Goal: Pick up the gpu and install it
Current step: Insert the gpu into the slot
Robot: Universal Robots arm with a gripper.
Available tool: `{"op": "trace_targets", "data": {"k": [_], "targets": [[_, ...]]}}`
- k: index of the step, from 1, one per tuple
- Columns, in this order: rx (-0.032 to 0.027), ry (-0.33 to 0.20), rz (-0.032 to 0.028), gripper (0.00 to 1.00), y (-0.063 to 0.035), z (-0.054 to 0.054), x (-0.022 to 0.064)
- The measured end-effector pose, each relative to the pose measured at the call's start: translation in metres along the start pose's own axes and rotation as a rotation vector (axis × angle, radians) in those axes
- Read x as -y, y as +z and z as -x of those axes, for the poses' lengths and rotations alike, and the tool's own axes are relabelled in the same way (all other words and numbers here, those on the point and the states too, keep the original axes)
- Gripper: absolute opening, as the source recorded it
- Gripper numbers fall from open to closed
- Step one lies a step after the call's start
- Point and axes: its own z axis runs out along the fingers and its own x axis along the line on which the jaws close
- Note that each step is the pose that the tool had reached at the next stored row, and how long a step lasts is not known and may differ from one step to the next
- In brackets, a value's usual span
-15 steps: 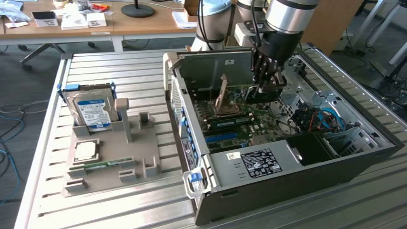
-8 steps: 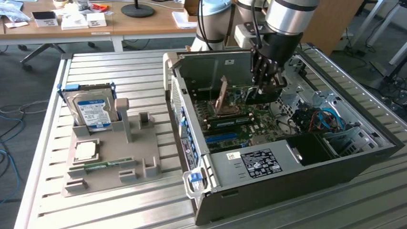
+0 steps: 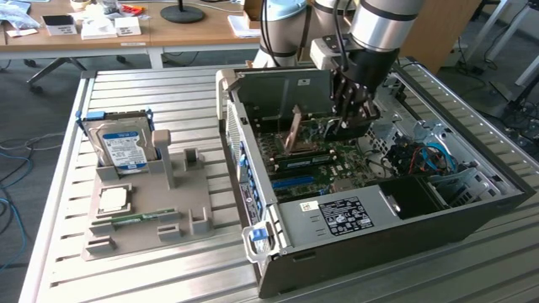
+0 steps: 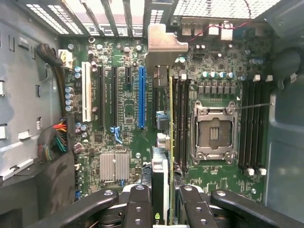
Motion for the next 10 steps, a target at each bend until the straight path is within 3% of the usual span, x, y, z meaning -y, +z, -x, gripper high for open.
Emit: {"op": "trace_targets", "data": {"k": [5, 10], "targets": [[0.0001, -0.013, 0.0008, 0.27, 0.0068, -0.0006, -0.0028], [0.0001, -0.014, 0.0009, 0.27, 0.0074, -0.0006, -0.003]]}}
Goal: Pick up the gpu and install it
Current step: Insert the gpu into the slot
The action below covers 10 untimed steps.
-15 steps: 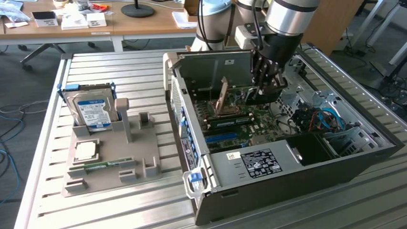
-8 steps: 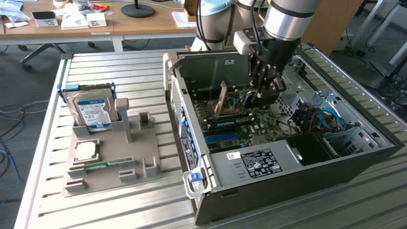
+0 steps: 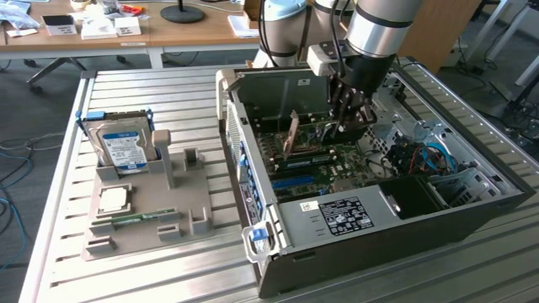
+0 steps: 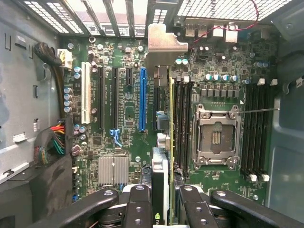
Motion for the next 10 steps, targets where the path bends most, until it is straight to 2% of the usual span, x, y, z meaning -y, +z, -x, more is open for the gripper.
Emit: {"op": "trace_targets", "data": {"k": [10], "targets": [[0.0001, 0.0, -0.0001, 0.27, 0.0005, -0.0018, -0.0019]]}}
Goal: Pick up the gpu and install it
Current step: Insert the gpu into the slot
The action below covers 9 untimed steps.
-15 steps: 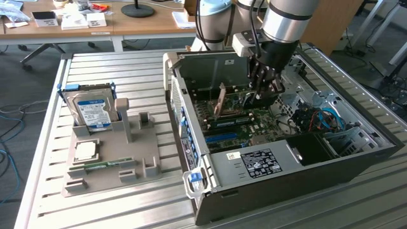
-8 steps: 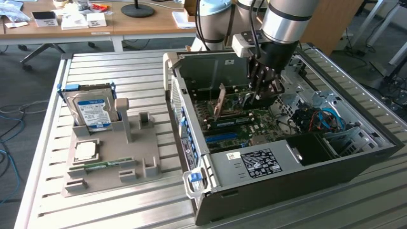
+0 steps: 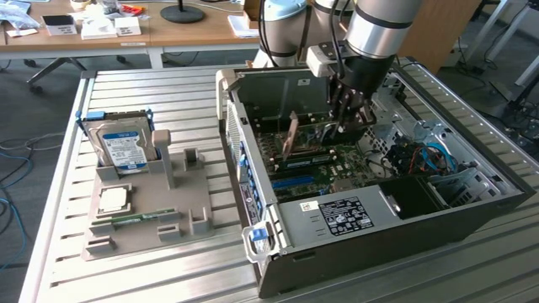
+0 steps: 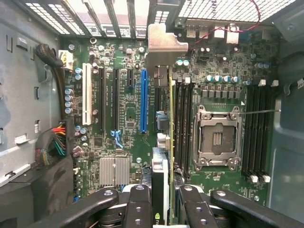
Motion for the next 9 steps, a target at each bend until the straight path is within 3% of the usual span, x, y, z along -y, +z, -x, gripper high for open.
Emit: {"op": "trace_targets", "data": {"k": [9], "targets": [[-0.0003, 0.0, 0.0001, 0.27, 0.0034, -0.0007, -0.0018]]}}
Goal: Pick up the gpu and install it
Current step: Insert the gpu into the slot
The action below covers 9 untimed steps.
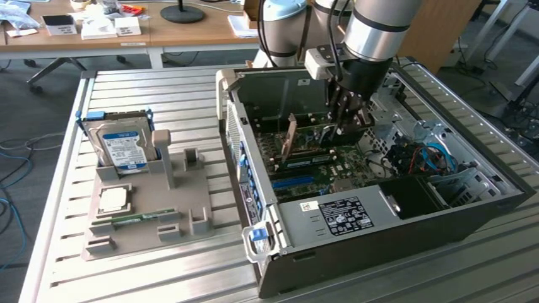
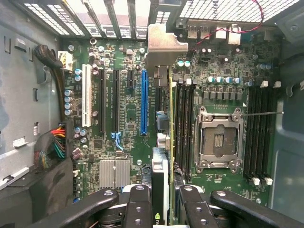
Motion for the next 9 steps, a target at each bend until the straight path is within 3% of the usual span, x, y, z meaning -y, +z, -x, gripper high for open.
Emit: {"op": "trace_targets", "data": {"k": [9], "targets": [[0.0002, 0.0, -0.0001, 0.27, 0.0052, -0.0003, -0.0001]]}}
